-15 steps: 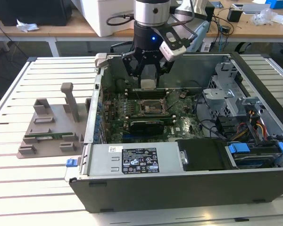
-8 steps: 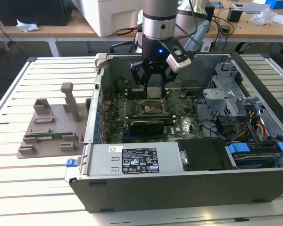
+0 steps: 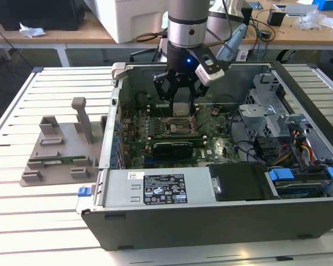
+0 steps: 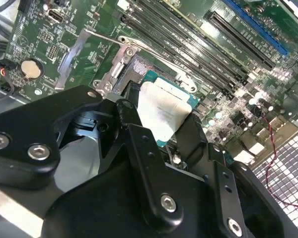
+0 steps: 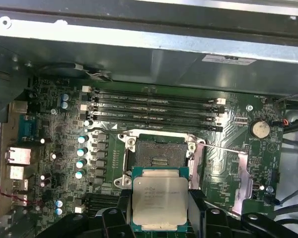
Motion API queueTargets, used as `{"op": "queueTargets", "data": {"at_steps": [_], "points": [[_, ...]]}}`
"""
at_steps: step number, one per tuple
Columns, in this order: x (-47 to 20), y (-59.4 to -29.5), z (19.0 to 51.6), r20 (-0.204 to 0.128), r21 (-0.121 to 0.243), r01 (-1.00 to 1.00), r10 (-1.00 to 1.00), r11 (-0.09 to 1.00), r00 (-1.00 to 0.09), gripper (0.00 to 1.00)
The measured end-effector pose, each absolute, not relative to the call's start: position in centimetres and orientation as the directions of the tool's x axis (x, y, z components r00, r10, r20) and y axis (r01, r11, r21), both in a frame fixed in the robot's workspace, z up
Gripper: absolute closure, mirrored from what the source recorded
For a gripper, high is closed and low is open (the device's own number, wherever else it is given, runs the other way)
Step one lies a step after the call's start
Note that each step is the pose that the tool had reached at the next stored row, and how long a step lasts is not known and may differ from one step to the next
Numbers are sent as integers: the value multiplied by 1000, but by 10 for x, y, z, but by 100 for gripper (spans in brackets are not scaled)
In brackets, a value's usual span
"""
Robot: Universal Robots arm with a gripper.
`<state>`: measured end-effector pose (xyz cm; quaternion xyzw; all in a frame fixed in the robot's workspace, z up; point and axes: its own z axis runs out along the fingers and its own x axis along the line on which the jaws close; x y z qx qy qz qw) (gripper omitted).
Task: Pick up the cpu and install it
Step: 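Place the cpu into insertion slot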
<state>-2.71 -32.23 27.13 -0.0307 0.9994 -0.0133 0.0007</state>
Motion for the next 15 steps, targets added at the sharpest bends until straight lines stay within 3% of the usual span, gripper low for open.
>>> {"op": "queueTargets", "data": {"at_steps": [15], "points": [[-27, -322, 271, -1, -27, 169, 169, 985, -986, 45]]}}
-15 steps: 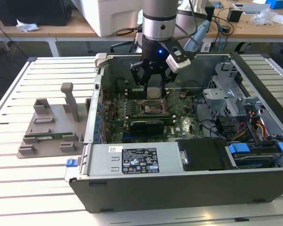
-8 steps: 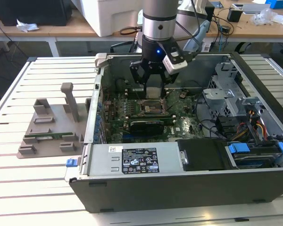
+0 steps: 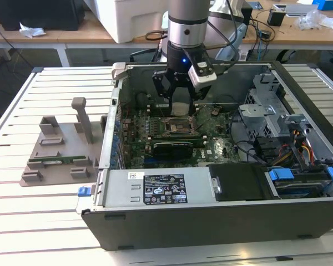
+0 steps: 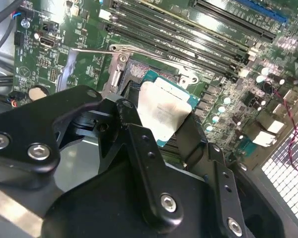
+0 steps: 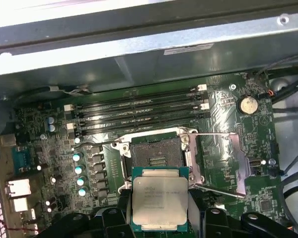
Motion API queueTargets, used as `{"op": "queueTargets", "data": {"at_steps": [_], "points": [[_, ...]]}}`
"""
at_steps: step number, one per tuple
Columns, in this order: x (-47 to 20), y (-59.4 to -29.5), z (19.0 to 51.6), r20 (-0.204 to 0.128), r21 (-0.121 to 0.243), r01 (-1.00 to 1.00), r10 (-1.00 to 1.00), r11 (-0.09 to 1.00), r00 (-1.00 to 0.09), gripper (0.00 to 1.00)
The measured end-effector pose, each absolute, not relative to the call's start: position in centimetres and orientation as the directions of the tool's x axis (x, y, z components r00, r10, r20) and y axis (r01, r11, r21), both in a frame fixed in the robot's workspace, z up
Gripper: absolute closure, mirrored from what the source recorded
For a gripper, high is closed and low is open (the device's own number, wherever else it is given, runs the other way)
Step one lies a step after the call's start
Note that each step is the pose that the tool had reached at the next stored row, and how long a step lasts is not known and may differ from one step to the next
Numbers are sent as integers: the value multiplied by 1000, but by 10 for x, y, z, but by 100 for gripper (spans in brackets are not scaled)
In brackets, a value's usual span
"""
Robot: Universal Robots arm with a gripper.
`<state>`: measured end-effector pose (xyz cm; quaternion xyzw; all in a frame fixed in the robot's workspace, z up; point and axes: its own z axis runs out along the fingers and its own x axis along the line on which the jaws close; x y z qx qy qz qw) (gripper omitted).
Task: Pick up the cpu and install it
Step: 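Place the cpu into insertion slot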
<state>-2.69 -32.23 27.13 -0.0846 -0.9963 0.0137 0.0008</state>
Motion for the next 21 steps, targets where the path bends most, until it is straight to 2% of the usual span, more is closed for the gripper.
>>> {"op": "queueTargets", "data": {"at_steps": [21], "points": [[-27, -322, 271, -1, -28, 328, 328, 944, -945, 45]]}}
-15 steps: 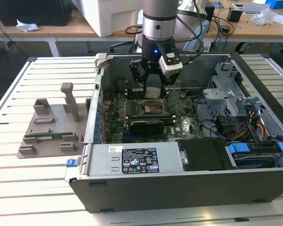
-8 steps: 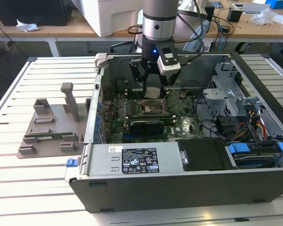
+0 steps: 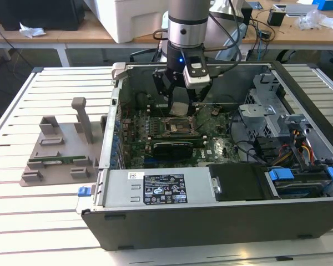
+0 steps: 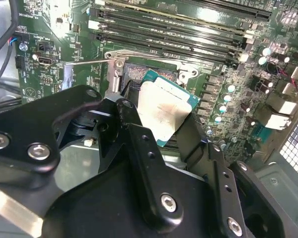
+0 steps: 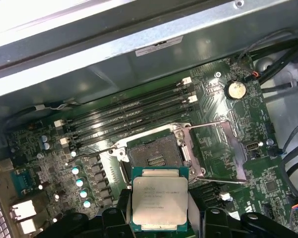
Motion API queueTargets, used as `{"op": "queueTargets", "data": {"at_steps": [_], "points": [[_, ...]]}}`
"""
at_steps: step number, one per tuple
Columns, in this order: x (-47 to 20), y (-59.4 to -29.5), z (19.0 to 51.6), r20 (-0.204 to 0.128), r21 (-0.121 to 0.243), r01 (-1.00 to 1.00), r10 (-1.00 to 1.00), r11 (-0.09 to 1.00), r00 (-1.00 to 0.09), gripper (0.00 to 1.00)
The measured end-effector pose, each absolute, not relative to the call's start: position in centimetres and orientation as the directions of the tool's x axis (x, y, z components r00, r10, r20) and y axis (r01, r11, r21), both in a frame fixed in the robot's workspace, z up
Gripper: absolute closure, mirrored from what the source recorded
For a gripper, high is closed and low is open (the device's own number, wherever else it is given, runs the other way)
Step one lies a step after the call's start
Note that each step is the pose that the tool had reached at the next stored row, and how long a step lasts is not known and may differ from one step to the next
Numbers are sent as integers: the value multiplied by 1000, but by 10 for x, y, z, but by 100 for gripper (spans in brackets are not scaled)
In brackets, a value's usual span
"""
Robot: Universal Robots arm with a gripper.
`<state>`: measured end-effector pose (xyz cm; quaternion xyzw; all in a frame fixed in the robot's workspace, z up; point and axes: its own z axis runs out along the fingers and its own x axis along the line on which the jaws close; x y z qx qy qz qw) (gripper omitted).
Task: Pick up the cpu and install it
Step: 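Place the cpu into insertion slot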
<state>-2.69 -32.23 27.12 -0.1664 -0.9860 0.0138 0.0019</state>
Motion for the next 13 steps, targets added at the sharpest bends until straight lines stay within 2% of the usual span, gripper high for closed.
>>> {"op": "queueTargets", "data": {"at_steps": [13], "points": [[-27, -322, 271, -1, -28, 460, 460, 888, -888, 45]]}}
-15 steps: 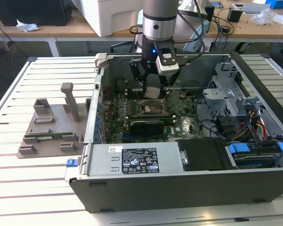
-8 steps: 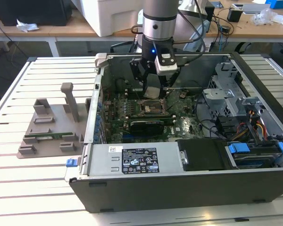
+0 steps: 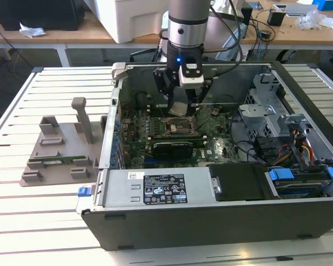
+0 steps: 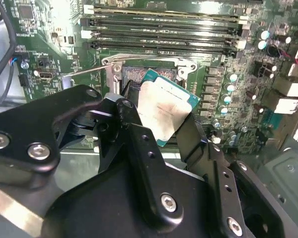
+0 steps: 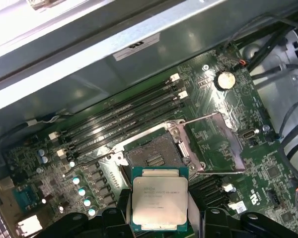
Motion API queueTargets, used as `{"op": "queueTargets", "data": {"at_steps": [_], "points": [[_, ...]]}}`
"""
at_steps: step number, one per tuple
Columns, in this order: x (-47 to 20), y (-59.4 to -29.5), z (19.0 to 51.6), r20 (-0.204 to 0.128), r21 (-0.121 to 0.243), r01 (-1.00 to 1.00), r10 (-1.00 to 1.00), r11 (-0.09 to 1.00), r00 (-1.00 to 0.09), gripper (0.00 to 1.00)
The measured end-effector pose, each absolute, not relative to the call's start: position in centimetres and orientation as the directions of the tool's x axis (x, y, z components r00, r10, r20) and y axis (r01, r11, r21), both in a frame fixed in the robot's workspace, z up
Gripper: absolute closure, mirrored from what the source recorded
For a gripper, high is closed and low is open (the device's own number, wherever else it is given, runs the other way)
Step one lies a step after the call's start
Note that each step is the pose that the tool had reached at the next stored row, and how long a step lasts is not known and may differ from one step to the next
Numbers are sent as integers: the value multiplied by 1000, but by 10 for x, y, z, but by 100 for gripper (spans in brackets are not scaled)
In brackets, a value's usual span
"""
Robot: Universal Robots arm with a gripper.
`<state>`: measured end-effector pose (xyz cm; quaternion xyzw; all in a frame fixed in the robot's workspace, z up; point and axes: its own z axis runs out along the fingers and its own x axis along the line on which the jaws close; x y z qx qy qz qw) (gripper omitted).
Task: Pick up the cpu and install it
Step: 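Place the cpu into insertion slot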
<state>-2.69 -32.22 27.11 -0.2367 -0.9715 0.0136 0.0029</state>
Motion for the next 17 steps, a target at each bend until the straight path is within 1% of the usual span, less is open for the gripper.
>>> {"op": "queueTargets", "data": {"at_steps": [11, 17], "points": [[-27, -322, 271, -2, -30, 609, 609, 793, -793, 45], [-27, -322, 271, -5, -34, 655, 656, 755, -755, 45]]}}
